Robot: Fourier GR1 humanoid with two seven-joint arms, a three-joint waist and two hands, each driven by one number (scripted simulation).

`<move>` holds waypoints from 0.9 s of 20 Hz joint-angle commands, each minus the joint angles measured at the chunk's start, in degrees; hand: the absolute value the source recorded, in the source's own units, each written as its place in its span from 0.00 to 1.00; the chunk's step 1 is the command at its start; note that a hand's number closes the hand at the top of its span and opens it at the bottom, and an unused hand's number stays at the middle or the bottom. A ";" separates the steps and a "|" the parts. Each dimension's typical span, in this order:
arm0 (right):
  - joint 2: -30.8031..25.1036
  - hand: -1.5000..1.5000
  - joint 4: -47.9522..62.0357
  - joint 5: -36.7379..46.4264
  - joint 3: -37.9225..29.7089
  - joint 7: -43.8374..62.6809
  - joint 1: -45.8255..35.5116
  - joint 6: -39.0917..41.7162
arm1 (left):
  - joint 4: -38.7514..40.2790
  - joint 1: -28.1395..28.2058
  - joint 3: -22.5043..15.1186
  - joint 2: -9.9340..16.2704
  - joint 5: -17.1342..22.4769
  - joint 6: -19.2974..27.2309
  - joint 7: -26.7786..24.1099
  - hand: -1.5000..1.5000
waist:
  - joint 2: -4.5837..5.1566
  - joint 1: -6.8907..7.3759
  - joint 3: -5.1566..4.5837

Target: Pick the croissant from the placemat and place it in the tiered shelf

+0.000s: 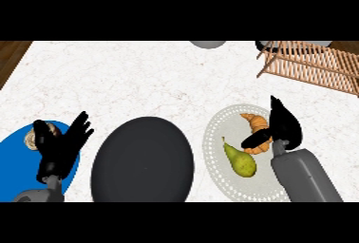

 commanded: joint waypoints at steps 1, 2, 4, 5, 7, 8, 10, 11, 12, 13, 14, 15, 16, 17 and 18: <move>3.06 0.00 3.68 2.10 -1.70 -1.84 -2.40 -2.77 | 0.11 -1.12 2.27 0.69 0.59 -1.80 2.72 0.50 | 0.15 0.00 -0.14; 2.79 0.00 7.30 1.75 -2.54 -5.21 -2.64 -3.22 | -1.46 -1.33 -0.50 -1.94 -2.42 1.55 4.05 0.50 | 0.17 0.02 -0.13; 1.69 0.00 8.21 2.36 -3.58 -7.32 -2.60 -3.08 | 0.83 0.33 0.31 -2.17 -2.70 0.12 1.52 0.50 | 0.15 -0.01 -0.14; -0.46 0.00 9.58 0.27 -5.59 -10.10 -3.60 -0.86 | -3.00 1.33 1.99 0.03 -0.55 -2.20 2.96 0.50 | 0.14 0.09 -0.13; -0.15 1.00 8.04 -1.19 -2.16 -12.45 0.41 2.70 | 0.84 1.06 -0.57 -2.57 -2.89 -0.72 -0.22 0.50 | 0.18 -0.14 -0.14; 0.95 1.00 9.78 -1.66 0.97 -11.90 -0.52 7.82 | 2.06 1.51 0.12 -2.35 -2.29 -1.24 -2.14 0.50 | 0.32 0.18 -0.17; -0.48 1.00 13.47 0.84 2.31 -15.64 -2.33 7.52 | 1.31 -1.21 1.08 -1.49 -1.68 -0.74 1.47 0.50 | 0.37 0.37 -0.12; 1.55 1.00 9.97 0.17 1.51 -13.24 -2.50 7.40 | 1.82 1.80 1.41 -1.22 -1.69 -2.46 -1.08 0.50 | 0.17 0.09 -0.15; 3.99 1.00 15.08 0.23 0.33 -16.24 -3.58 2.61 | 2.29 0.57 0.80 -2.67 -2.45 -1.20 -1.54 0.50 | 0.29 0.28 -0.13; 3.47 1.00 11.29 0.29 0.74 -16.61 -0.31 2.62 | 2.29 -0.33 2.08 -2.07 -1.61 -1.51 -0.77 0.50 | 0.18 -0.06 -0.14; 5.81 1.00 9.18 0.85 2.03 -13.34 -2.11 3.21 | 7.50 -2.37 2.55 -1.78 -2.08 -2.44 -2.81 0.50 | 0.23 -0.28 -0.17; 3.70 1.00 12.42 -0.36 -0.79 -17.97 -2.98 2.49 | 2.48 -0.28 2.34 -1.96 -1.71 -1.73 -0.21 0.50 | 0.20 0.07 -0.13; 3.30 1.00 6.69 0.30 -0.01 -14.60 -2.26 5.16 | -0.03 -0.87 0.29 -3.21 -3.52 -0.22 2.01 0.50 | 0.09 -0.15 -0.14; 6.95 1.00 7.38 2.17 2.29 -14.29 -0.79 0.99 | 6.35 -2.14 3.33 -1.47 -2.24 -2.37 -2.00 0.50 | 0.17 -0.26 -0.16; 4.05 1.00 6.28 1.44 0.84 -18.68 0.41 1.24 | 2.39 -0.95 2.83 -1.50 -1.87 -2.49 0.75 0.50 | 0.12 -0.17 -0.14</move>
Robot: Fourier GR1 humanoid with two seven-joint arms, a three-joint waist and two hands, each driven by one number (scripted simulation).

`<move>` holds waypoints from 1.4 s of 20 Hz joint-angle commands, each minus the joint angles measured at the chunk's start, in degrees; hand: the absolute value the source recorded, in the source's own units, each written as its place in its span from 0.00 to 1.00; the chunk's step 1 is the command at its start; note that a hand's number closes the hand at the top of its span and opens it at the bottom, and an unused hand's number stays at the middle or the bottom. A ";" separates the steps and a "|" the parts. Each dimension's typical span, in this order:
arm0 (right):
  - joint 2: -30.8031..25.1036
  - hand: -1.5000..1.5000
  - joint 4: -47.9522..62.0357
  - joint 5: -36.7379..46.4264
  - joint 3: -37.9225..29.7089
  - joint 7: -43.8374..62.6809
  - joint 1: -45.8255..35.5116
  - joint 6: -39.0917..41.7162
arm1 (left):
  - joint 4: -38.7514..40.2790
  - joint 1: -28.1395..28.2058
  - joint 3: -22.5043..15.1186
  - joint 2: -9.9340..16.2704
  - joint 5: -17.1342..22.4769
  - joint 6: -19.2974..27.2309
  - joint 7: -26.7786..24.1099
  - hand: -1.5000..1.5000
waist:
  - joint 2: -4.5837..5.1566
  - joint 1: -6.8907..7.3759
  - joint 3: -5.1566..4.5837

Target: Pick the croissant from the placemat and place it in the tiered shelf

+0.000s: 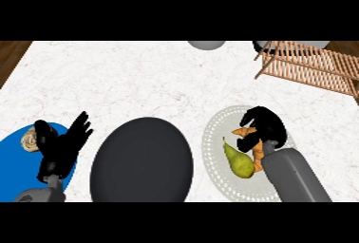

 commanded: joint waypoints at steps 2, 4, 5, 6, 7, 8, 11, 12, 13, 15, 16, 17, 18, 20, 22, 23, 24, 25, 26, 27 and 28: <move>2.29 1.00 -6.29 2.08 2.48 -2.15 3.58 -2.61 | 1.63 0.39 0.71 -0.11 -0.29 -0.97 0.16 0.50 | 0.78 -0.01 0.34; -2.30 1.00 -6.84 -3.14 -0.65 -9.91 3.65 1.75 | -0.68 1.93 -1.29 -2.41 -2.08 1.51 0.08 0.50 | 0.76 0.02 0.36; -3.82 1.00 -8.61 -5.90 -1.44 -11.67 2.68 5.56 | -0.31 1.02 0.80 0.30 -0.29 -0.83 0.77 0.50 | 0.74 -0.04 0.36; -4.96 1.00 -7.68 -7.62 -1.77 -14.68 2.02 7.84 | 1.40 1.21 -0.02 -1.65 -0.87 -0.11 -1.21 0.50 | 0.82 -0.04 0.35; -9.02 1.00 -6.28 -10.99 -5.07 -19.47 0.71 10.69 | 0.33 1.95 -0.15 -0.72 -1.17 -0.65 -1.19 0.50 | 0.87 0.12 0.38; -9.07 1.00 -7.22 -12.85 -5.08 -22.08 1.37 12.15 | -0.83 2.31 1.00 -0.14 0.76 -1.66 -0.04 0.50 | 0.80 0.20 0.39; -11.43 1.00 -14.68 -18.58 -11.29 -23.90 2.94 12.72 | -0.88 1.56 0.60 -0.43 -0.56 -0.16 0.90 0.50 | 0.55 -0.81 0.38; -11.59 1.00 -18.71 -17.12 -10.34 -22.07 3.12 12.49 | 2.10 -0.26 0.68 -1.48 -0.78 0.33 0.30 0.50 | 0.60 -1.03 0.32; -13.28 1.00 -20.35 -18.10 -12.52 -20.84 1.58 13.30 | -2.91 2.38 1.61 1.32 0.54 -1.21 3.29 0.50 | 0.45 -0.50 0.35; -11.31 1.00 -27.53 -17.88 -12.95 -14.60 0.66 11.64 | -0.61 1.73 0.76 -1.13 -0.46 0.08 1.00 0.50 | 0.41 -0.89 0.29; -11.78 1.00 -31.12 -18.05 -13.94 -15.84 3.62 10.17 | 1.65 -0.17 1.35 -0.73 -0.62 -0.13 0.25 0.50 | 0.42 -1.60 0.29; -13.74 1.00 -32.81 -18.19 -15.34 -12.84 1.77 11.99 | -0.13 3.17 0.78 -0.55 -0.71 -1.11 -0.49 0.50 | 0.43 -0.88 0.29; -15.36 1.00 -35.76 -20.35 -18.27 -12.15 2.44 12.85 | -0.49 1.36 2.31 0.65 0.45 -1.22 1.11 0.50 | 0.33 -1.37 0.29; -16.48 1.00 -37.57 -21.34 -21.97 -6.93 -2.56 12.61 | 2.60 0.74 3.33 1.01 0.93 -2.19 -0.45 0.50 | 0.43 -1.22 0.24; -16.92 1.00 -41.72 -21.80 -23.41 -2.49 -1.40 13.22 | -1.84 3.63 -0.59 -2.02 -1.33 -0.47 0.54 0.50 | 0.44 -0.61 0.31; -21.30 1.00 -40.83 -25.86 -27.73 -0.21 -5.11 17.57 | -0.60 1.16 1.96 0.30 0.05 -1.20 1.58 0.50 | 0.47 -0.78 0.29; -20.80 1.00 -45.02 -26.15 -27.13 4.39 -5.88 17.93 | 1.08 1.27 0.80 -1.48 -1.58 0.10 -0.36 0.50 | 0.43 -1.01 0.25; -22.41 1.00 -41.88 -26.49 -28.38 4.71 -8.42 18.54 | 3.32 2.10 1.15 -0.37 -1.88 -2.07 -3.39 0.50 | 0.67 -0.40 0.26; -24.10 1.00 -40.56 -28.58 -31.65 4.30 -8.68 19.23 | -0.57 1.84 2.16 0.96 0.46 -2.93 1.35 0.50 | 0.63 -0.20 0.32; -25.86 1.00 -40.28 -29.73 -32.95 5.63 -10.39 20.35 | -2.15 1.62 2.18 0.81 0.50 -1.89 3.41 0.50 | 0.61 -0.10 0.32; -27.74 1.00 -37.92 -30.77 -34.20 5.75 -12.32 21.41 | -0.18 -0.26 3.10 1.65 0.83 -2.99 2.38 0.50 | 0.72 -0.07 0.31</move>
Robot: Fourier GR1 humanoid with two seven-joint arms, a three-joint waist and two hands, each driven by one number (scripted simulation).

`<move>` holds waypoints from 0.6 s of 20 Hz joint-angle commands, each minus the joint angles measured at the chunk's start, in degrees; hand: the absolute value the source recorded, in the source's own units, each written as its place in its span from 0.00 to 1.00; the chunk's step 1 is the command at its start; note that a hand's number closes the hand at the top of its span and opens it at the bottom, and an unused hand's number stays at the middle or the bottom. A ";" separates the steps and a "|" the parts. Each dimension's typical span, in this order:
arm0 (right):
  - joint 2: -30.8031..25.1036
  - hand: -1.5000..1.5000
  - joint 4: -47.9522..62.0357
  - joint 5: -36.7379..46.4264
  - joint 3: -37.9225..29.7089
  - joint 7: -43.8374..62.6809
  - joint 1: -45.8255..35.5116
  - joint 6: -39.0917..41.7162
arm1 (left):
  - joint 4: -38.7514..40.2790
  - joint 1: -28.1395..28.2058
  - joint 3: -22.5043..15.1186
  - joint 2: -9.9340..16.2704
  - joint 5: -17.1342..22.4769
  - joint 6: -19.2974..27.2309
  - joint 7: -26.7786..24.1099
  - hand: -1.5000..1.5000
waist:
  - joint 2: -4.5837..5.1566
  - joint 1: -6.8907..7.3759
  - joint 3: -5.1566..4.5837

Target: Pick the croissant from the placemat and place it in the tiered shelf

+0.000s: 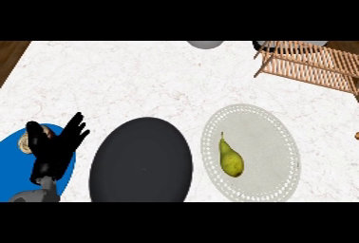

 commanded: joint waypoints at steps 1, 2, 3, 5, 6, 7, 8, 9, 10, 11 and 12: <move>-5.73 1.00 2.32 -2.33 -5.24 4.19 -5.44 2.33 | 0.51 2.33 -2.24 -3.22 -1.57 0.89 -1.66 0.50 | 0.31 0.59 -0.12; -8.98 1.00 7.21 -4.81 -8.03 2.47 -8.38 4.26 | 1.36 0.58 -2.10 -3.33 -2.04 1.94 -0.77 0.50 | 0.39 0.63 -0.12; -10.05 1.00 9.52 -5.14 -8.55 2.29 -9.52 4.53 | -2.92 1.42 -1.50 -0.36 -1.48 0.66 3.06 0.50 | 0.34 0.94 -0.09; -10.17 1.00 14.07 -3.22 -7.88 1.09 -11.72 2.10 | 4.23 -0.91 -2.43 -3.59 -3.36 1.59 -2.55 0.50 | 0.53 0.86 -0.12; -10.34 1.00 16.84 -3.34 -7.05 2.92 -15.20 1.49 | 1.89 -0.89 -2.85 -4.66 -3.24 3.25 -0.01 0.50 | 0.53 1.21 -0.12; -12.25 1.00 20.27 -3.12 -8.62 -1.21 -15.43 1.48 | -1.78 -0.12 -0.46 -0.93 0.07 -0.35 3.19 0.50 | 0.50 1.42 -0.09; -13.83 1.00 22.76 -3.26 -8.21 1.45 -18.49 2.10 | -0.22 1.48 -1.18 -2.14 -1.09 -0.03 -0.10 0.50 | 0.52 1.51 -0.12; -12.88 1.00 23.85 -1.71 -6.73 -0.94 -17.60 0.59 | 0.51 -0.49 -0.42 -1.43 -1.34 0.41 1.37 0.50 | 0.52 1.22 -0.11; -14.28 1.00 29.59 -0.95 -8.64 -7.12 -16.94 0.01 | 3.39 -1.78 -0.20 -1.69 -1.62 0.16 -0.74 0.50 | 0.71 1.31 -0.10; -15.76 1.00 29.62 -1.47 -8.73 -3.77 -20.61 -0.16 | 2.19 -2.09 -0.47 -1.96 -1.72 0.82 0.96 0.50 | 0.60 1.29 -0.11; -16.85 1.00 34.49 -0.01 -7.99 -8.32 -20.86 -0.35 | 2.50 -1.62 -0.65 -2.23 -1.39 0.03 0.38 0.50 | 0.69 1.50 -0.10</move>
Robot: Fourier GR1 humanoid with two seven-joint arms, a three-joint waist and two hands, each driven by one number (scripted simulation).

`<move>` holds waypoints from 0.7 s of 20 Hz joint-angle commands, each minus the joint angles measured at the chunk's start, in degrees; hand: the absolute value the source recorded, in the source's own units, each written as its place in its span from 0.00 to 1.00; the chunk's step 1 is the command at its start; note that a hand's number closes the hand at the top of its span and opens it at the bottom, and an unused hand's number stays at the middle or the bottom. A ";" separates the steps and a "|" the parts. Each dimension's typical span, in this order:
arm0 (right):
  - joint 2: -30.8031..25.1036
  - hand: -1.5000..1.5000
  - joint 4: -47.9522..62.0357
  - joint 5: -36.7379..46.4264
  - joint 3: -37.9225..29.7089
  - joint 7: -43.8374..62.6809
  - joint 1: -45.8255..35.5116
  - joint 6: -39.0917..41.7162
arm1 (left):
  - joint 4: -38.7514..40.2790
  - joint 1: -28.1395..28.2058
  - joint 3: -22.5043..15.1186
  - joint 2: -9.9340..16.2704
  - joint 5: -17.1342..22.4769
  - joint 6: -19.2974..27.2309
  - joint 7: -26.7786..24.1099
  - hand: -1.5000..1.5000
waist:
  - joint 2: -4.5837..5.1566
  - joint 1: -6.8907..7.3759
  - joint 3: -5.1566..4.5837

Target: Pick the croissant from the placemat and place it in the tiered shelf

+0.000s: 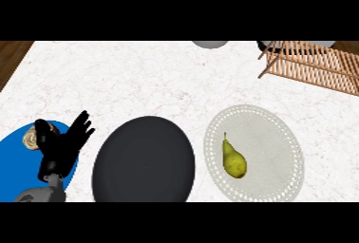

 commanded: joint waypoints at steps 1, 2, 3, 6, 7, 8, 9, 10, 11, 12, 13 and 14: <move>-5.90 1.00 13.31 0.93 0.12 -3.79 -8.13 0.87 | 0.46 1.03 -0.21 0.28 -0.75 -0.22 0.74 0.50 | 0.34 0.58 -0.22; -4.90 1.00 15.82 3.29 1.95 -7.81 -8.13 -1.55 | 0.17 -0.62 -0.25 -0.44 0.18 -0.44 1.71 0.50 | 0.37 0.53 -0.21; -5.51 1.00 17.92 3.87 1.44 -9.30 -8.16 -2.36 | -0.99 0.43 -1.88 -2.26 -1.42 1.39 1.48 0.50 | 0.34 0.46 -0.19; -7.59 1.00 24.53 3.99 2.65 -10.57 -13.22 -1.08 | -0.45 0.51 -2.28 -3.02 -1.86 1.60 1.24 0.50 | 0.36 0.53 -0.21; -8.42 1.00 29.68 4.89 2.28 -15.74 -12.85 -1.50 | -0.91 0.56 -1.27 -1.20 -0.63 -0.17 2.35 0.50 | 0.56 1.01 -0.18; -8.08 1.00 31.90 5.65 3.47 -18.29 -13.04 -1.39 | 0.07 -1.08 -1.22 -1.39 -1.49 0.70 1.85 0.50 | 0.62 0.93 -0.18; -8.39 1.00 34.79 6.25 3.12 -21.58 -11.73 -1.78 | -1.97 0.96 -1.11 -1.10 -0.82 0.11 2.07 0.50 | 0.70 1.34 -0.15; -9.01 1.00 35.13 5.58 3.94 -21.12 -13.77 0.60 | 2.08 -3.06 0.33 -0.15 0.12 -1.01 2.64 0.50 | 0.58 0.57 -0.20; -11.74 1.00 39.63 6.77 3.97 -21.70 -17.26 1.12 | -1.04 1.67 -0.70 -0.63 -0.13 -1.77 0.06 0.50 | 0.79 1.87 -0.19; -9.11 1.00 38.05 7.71 5.86 -23.18 -16.31 -0.26 | 3.39 -0.43 1.00 0.02 -0.35 -1.48 -1.10 0.50 | 0.63 0.88 -0.21; -11.53 1.00 41.93 8.52 5.47 -26.73 -16.91 0.27 | -1.30 -0.52 -0.32 -0.11 -0.47 -0.83 2.59 0.50 | 0.68 1.31 -0.16; -9.62 1.00 42.51 10.06 7.03 -27.89 -16.15 -1.45 | -1.05 0.66 -2.24 -2.73 -2.77 1.69 1.00 0.50 | 0.73 1.40 -0.15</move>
